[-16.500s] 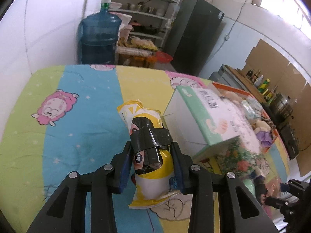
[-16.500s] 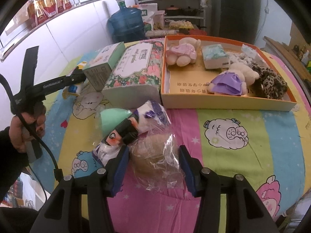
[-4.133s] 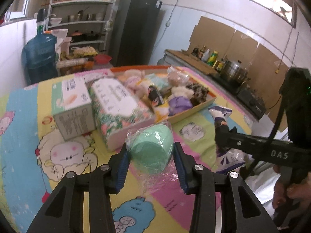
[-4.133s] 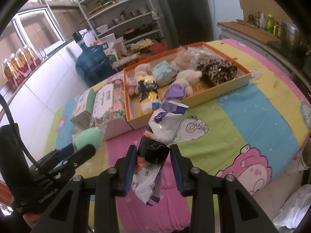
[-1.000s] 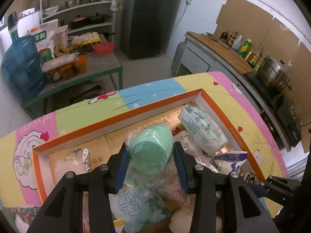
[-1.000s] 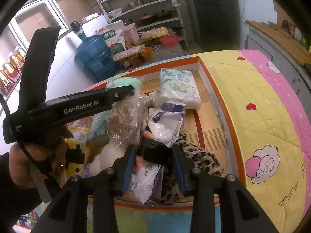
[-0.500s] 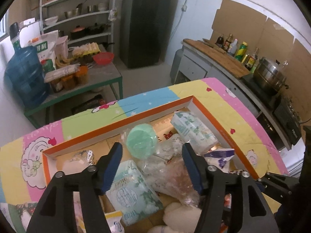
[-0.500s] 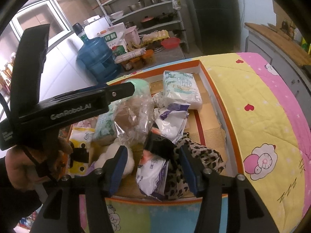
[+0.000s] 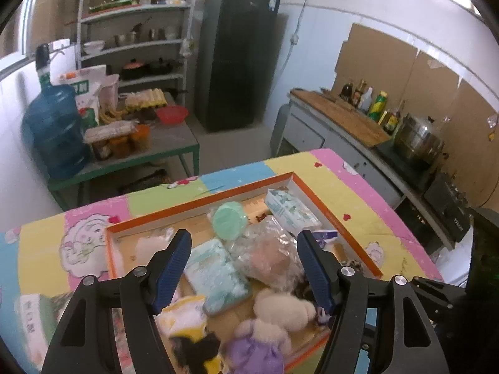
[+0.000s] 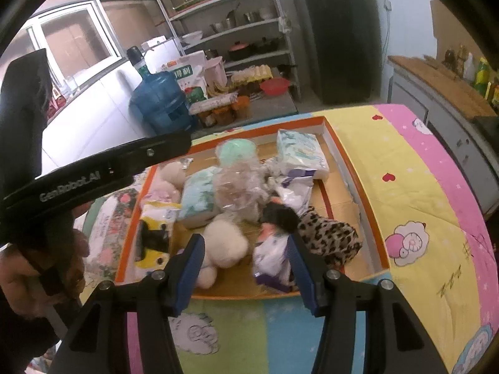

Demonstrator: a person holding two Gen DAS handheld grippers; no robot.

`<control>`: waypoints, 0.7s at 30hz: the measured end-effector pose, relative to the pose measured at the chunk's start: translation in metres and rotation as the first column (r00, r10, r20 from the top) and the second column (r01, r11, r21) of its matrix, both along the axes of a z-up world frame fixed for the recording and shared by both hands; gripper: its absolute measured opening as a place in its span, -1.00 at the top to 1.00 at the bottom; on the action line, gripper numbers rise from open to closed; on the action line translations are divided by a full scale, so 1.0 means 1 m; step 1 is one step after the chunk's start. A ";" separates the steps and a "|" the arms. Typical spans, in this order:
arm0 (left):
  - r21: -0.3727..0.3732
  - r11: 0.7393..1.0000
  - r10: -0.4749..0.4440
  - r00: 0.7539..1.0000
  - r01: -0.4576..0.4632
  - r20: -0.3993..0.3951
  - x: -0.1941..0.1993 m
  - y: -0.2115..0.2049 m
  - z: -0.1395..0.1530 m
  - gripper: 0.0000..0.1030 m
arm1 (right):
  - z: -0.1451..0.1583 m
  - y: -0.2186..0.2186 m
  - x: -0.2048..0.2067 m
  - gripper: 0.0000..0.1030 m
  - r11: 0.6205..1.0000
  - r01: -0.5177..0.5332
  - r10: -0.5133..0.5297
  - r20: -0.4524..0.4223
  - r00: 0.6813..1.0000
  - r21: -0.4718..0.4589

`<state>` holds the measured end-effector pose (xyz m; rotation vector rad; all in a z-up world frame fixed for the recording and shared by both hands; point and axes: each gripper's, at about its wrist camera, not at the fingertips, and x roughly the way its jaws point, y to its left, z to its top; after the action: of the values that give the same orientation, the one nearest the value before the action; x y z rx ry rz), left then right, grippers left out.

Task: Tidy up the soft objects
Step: 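Lift both open tools up and away from the box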

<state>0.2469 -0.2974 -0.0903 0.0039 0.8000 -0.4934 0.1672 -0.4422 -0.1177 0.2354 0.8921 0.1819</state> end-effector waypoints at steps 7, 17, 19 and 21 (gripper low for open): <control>-0.008 0.999 0.033 0.998 -0.033 0.053 -0.048 0.049 0.025 -0.39 | 0.016 0.036 -0.034 -0.06 0.999 0.022 -0.021 0.035 0.999 -0.034; -0.032 0.993 0.113 0.988 -0.110 0.108 -0.127 0.126 0.049 -0.39 | 0.040 0.086 -0.092 -0.07 0.992 0.096 -0.088 0.086 0.992 -0.086; -0.033 0.991 0.133 0.983 -0.130 0.129 -0.146 0.139 0.054 -0.39 | 0.044 0.094 -0.102 -0.07 0.990 0.103 -0.094 0.093 0.991 -0.094; -0.032 0.989 0.149 0.978 -0.146 0.145 -0.161 0.149 0.059 -0.39 | 0.050 0.103 -0.114 -0.07 0.989 0.107 -0.097 0.105 0.990 -0.099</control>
<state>0.0860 -0.1484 -0.0312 -0.0380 0.6445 -0.3568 0.0530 -0.3393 -0.0682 0.1724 0.7858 0.0513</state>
